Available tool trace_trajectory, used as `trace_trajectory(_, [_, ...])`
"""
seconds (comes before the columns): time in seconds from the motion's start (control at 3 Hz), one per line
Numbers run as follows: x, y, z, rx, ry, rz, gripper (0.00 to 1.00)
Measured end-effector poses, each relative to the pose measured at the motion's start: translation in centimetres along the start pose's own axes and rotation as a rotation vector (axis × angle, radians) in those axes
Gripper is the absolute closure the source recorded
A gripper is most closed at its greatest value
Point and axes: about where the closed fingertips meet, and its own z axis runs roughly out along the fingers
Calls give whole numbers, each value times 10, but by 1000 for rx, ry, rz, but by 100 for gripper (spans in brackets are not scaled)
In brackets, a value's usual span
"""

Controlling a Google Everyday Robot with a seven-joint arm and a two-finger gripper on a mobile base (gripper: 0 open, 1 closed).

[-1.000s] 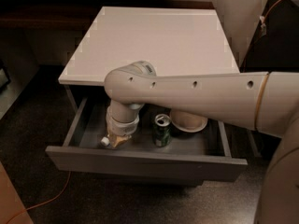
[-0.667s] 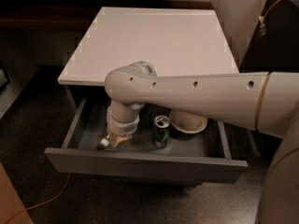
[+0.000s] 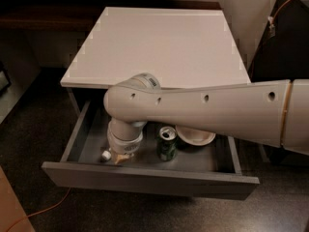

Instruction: Pick blue plastic bottle from top drawer and place on counter

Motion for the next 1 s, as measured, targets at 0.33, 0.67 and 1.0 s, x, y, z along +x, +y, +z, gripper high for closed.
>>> trace_trajectory(0.33, [-12,19,-4,2,8,48,100])
trace_trajectory(0.67, [-17,28,-11,1,25,65,100])
trace_trajectory(1.0, [-16,23,-19,5,42,50,100])
